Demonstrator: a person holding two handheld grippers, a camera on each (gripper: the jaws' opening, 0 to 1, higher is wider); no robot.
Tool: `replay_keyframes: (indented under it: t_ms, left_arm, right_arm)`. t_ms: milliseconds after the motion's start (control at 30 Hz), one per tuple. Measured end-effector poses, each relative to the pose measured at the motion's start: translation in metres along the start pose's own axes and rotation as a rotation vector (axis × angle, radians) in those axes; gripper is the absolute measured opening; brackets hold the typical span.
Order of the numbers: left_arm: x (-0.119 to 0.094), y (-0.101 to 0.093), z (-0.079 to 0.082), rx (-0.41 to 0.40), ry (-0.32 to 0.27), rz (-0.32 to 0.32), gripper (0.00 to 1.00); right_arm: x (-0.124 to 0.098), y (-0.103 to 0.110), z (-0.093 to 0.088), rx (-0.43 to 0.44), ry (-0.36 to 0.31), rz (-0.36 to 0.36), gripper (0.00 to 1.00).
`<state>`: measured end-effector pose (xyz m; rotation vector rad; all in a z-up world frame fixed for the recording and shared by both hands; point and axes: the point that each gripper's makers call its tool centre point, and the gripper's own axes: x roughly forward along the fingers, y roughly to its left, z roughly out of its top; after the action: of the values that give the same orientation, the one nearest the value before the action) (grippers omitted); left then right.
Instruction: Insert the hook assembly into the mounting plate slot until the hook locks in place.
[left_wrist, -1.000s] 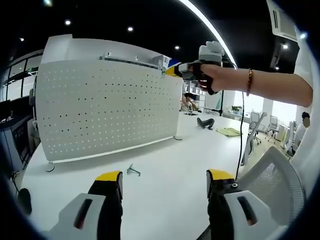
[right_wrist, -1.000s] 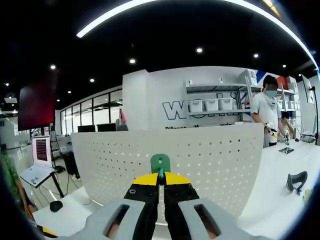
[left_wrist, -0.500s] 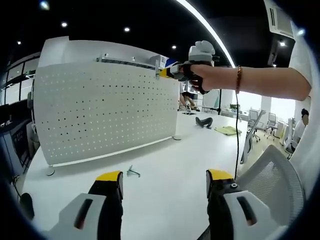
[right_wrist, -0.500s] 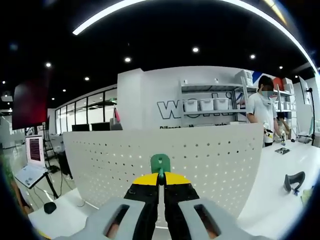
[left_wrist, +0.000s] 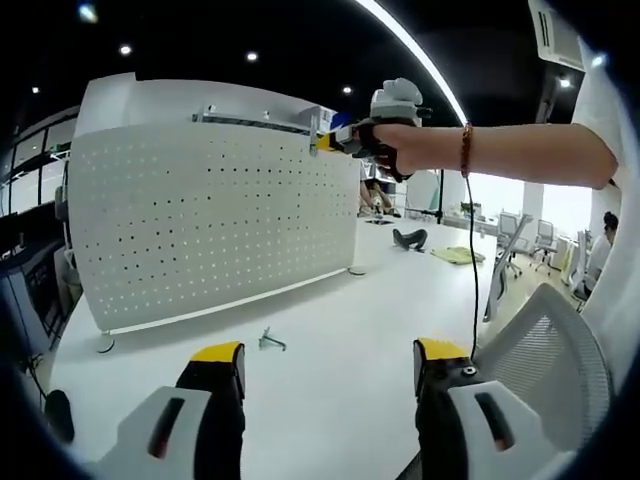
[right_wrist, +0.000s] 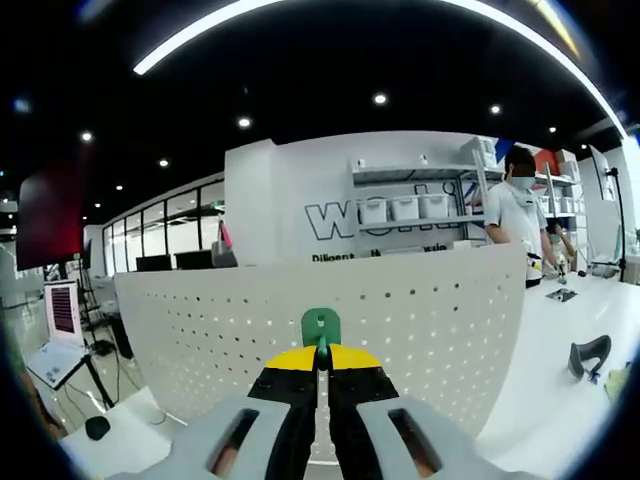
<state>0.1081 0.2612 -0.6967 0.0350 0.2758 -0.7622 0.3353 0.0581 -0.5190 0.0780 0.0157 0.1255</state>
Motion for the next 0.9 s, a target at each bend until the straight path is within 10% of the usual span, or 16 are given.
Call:
replay_keyframes:
  t_ms: [900]
  left_arm:
    - [-0.001,0.009,-0.007,-0.021,0.021,0.017,0.70]
  right_arm:
    - [0.032,-0.007,0.000,0.017,0.015,-0.028,0.01]
